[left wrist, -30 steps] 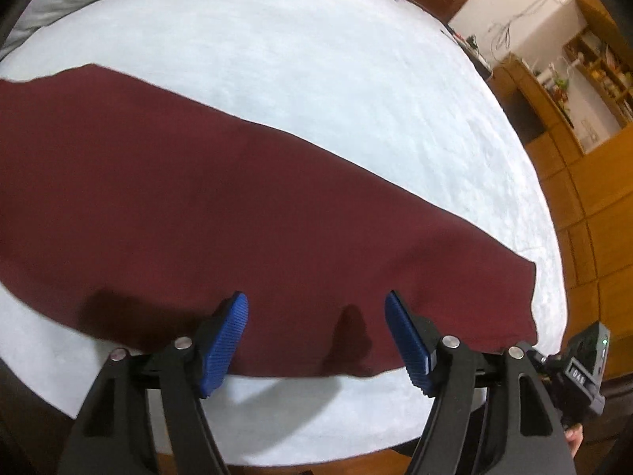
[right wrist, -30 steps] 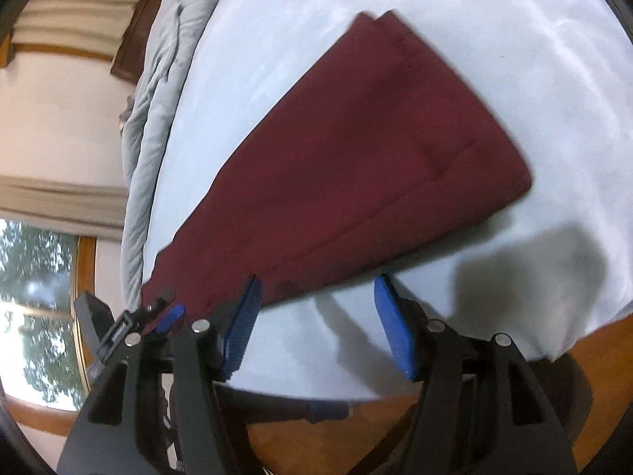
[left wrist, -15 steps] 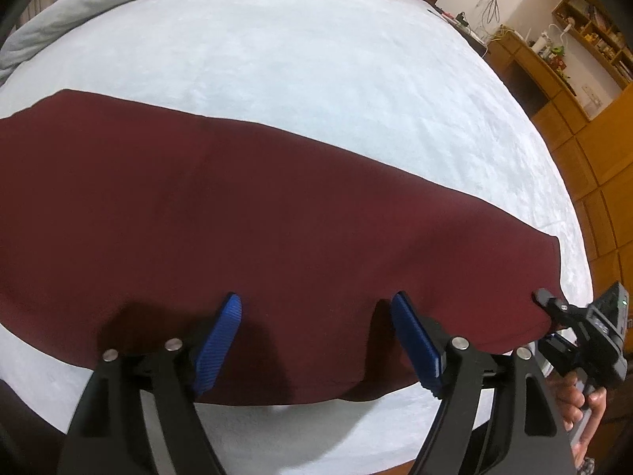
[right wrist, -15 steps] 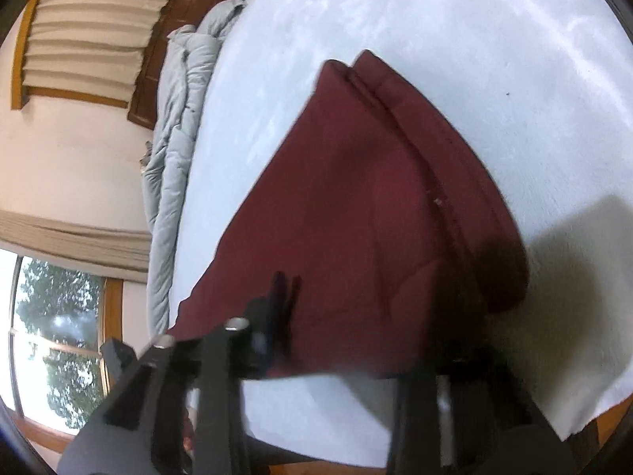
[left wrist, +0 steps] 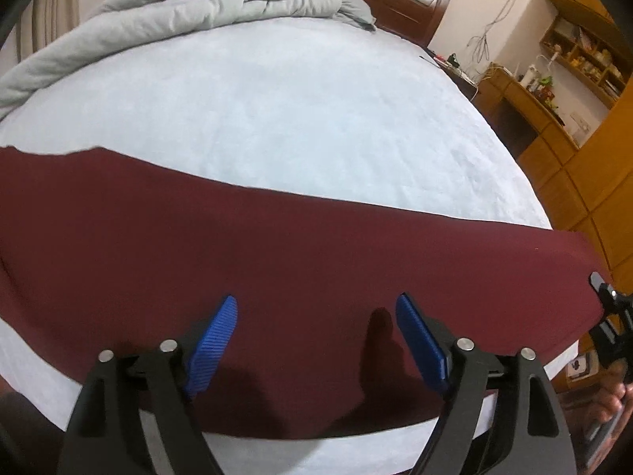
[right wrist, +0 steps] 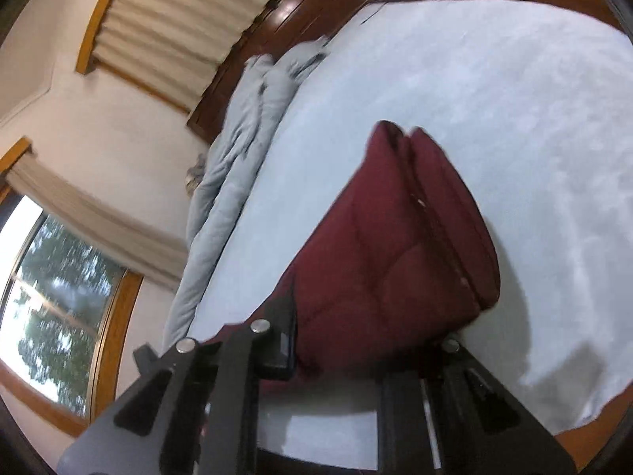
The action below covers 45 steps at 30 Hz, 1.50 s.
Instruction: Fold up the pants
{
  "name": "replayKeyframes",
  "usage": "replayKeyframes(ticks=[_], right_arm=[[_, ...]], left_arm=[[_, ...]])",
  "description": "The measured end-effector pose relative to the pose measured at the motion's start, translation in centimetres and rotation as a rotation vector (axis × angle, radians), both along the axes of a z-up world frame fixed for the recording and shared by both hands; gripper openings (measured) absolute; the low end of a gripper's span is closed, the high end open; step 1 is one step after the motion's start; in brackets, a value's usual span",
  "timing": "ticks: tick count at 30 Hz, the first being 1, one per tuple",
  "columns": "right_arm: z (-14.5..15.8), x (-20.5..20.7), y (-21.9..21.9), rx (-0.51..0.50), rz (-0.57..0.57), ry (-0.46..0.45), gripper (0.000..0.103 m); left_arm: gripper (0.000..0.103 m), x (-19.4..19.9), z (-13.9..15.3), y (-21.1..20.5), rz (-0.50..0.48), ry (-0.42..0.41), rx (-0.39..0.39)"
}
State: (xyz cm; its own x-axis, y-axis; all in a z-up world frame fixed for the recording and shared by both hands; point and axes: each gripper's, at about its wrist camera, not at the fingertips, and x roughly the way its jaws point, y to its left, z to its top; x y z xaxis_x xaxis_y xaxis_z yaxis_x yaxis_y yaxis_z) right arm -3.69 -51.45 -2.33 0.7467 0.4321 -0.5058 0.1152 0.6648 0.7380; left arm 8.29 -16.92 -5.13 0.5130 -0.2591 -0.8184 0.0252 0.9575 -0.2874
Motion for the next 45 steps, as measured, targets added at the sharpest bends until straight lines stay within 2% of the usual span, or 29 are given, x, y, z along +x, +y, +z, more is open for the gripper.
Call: replayKeyframes(ticks=[1,3,4,5,6,7,9,11,15,19,21,24,26,29,33,40,45], right_arm=[[-0.7,0.0,-0.9,-0.008,-0.027,0.025,0.013],[-3.6,0.3,-2.6,-0.025,-0.087,0.137,0.014],[-5.1,0.6,-3.0,-0.033,-0.086,0.182,0.014],[-7.6,1.0,-3.3,-0.054,-0.093,0.264,0.014],[-8.7,1.0,-3.3,-0.073,-0.097,0.295,0.014],[-10.1,0.9,-3.5,-0.085,-0.094,0.322,0.014],[-10.9,0.1,-4.0,-0.034,-0.107,0.315,0.015],[-11.0,-0.6,-4.8,0.001,-0.104,0.305,0.018],[-10.3,-1.2,-5.1,0.001,-0.085,0.319,0.027],[-9.6,-2.1,-4.7,-0.012,-0.085,0.328,0.036],[-9.7,-2.0,-3.8,-0.032,-0.098,0.336,0.036],[-10.3,-1.8,-3.6,0.004,-0.127,0.34,0.035],[-10.6,-1.4,-3.3,-0.015,-0.127,0.353,0.026],[-9.6,-1.0,-2.8,-0.053,-0.127,0.347,0.017],[-6.5,-1.0,-1.3,-0.092,-0.141,0.274,0.016],[0.4,1.6,5.2,-0.24,-0.07,0.154,0.016],[3.0,3.9,10.5,-0.315,0.013,0.102,0.015]], left_arm=[[0.083,0.0,-0.4,0.1,-0.006,0.005,0.008],[0.083,-0.1,-1.9,0.1,-0.014,0.03,0.038],[0.083,0.2,-2.9,0.1,-0.015,0.057,0.054],[0.083,0.5,-3.5,0.1,-0.018,0.081,0.066],[0.083,0.7,-4.8,0.0,-0.025,0.129,0.079],[0.083,0.6,-5.6,0.2,-0.032,0.135,0.085],[0.083,0.1,-5.7,-0.2,-0.062,0.094,0.128],[0.085,0.1,-5.4,-0.4,-0.083,0.087,0.15],[0.085,0.1,-4.3,-0.1,-0.076,0.082,0.088],[0.088,0.0,-4.4,-0.2,-0.094,0.086,0.085],[0.088,0.1,-4.9,0.1,-0.083,0.095,0.097],[0.088,0.2,-5.3,0.7,-0.064,0.097,0.087],[0.091,0.6,-5.9,0.7,-0.085,0.113,0.087],[0.094,0.8,-6.0,0.2,-0.102,0.12,0.086],[0.094,0.6,-4.6,1.2,-0.066,0.108,0.018],[0.094,-1.3,-1.4,5.7,0.017,0.022,0.046],[0.094,-2.7,-1.0,8.2,0.084,0.005,0.021]])
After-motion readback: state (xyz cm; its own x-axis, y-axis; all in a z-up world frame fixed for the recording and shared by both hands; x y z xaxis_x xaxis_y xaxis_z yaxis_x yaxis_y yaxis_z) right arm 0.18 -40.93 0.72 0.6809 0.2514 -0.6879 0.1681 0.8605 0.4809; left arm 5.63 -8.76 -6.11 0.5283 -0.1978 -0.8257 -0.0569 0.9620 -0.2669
